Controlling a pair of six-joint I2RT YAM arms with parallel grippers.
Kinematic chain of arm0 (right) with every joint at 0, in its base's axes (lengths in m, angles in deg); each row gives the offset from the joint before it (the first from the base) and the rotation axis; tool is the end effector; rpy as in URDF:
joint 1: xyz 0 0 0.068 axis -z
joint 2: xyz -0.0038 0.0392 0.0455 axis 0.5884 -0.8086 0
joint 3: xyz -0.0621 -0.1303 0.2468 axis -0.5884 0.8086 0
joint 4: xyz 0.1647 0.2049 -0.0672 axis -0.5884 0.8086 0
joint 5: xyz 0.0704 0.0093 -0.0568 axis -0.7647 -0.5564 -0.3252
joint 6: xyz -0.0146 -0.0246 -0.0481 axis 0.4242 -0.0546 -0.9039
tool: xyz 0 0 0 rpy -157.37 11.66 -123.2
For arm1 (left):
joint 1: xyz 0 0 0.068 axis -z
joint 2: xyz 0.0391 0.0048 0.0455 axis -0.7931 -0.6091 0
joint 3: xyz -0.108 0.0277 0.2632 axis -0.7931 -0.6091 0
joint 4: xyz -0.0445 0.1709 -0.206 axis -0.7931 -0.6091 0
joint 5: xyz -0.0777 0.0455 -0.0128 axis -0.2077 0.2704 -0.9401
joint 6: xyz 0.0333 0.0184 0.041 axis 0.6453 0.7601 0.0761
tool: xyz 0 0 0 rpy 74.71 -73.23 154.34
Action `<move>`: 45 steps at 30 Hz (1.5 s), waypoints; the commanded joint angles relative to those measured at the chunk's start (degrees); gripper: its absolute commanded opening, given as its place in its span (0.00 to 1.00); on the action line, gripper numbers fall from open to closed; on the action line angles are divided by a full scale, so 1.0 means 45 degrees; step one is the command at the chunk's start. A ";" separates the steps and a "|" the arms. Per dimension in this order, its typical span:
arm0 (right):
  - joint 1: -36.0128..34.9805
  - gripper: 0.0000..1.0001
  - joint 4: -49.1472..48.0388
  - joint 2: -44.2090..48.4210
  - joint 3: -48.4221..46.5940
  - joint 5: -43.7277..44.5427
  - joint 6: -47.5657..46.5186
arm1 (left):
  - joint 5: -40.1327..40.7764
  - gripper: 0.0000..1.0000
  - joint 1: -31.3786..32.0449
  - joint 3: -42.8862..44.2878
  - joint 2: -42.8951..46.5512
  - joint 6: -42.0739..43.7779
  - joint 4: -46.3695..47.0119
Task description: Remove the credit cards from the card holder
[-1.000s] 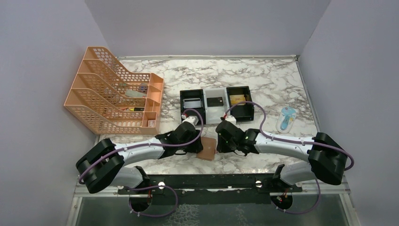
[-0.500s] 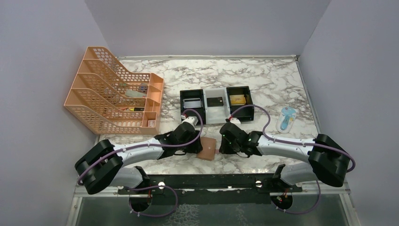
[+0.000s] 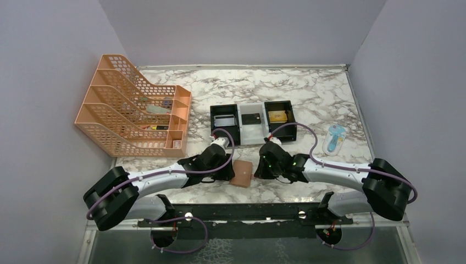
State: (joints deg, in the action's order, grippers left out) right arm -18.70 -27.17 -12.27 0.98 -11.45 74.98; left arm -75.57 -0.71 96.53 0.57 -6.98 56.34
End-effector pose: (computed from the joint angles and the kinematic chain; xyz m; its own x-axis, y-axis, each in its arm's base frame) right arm 0.1423 0.1947 0.1637 -0.9171 0.0920 -0.3880 -0.0725 0.9184 0.3890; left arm 0.1442 -0.1813 0.1582 -0.8545 -0.0100 -0.5194 0.2649 0.8517 -0.4522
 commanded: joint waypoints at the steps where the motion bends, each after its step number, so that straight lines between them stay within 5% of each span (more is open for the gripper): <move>1: 0.0041 0.04 -0.0378 0.0589 0.0075 -0.0129 -0.0266 | 0.0064 0.53 -0.0020 -0.0218 0.0516 0.0134 -0.0457; 16: 0.0055 0.04 -0.0835 0.1892 -0.0878 -0.1609 -0.1988 | 0.2097 0.81 -0.0036 -0.0800 0.4305 -0.0759 -0.1513; 26: 0.0055 0.04 -0.0881 0.0563 -0.2571 -0.2430 -0.2952 | 0.2967 0.87 -0.0037 -0.1041 0.6786 -0.1127 -0.2448; 36: 0.0141 0.05 -0.0427 0.0147 -0.1921 -0.1428 -0.2395 | 0.2153 0.89 -0.0030 -0.0983 0.6073 -0.0800 -0.2221; 45: 0.2387 0.05 -0.0920 0.1933 0.0904 -0.2390 -0.2229 | 0.0332 0.89 -0.0022 -0.0975 0.4756 -0.0316 -0.0209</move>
State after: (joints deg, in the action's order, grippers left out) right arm -11.14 -30.25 -5.60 0.63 -20.57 64.56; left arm -68.18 -0.71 92.16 24.13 -10.21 49.04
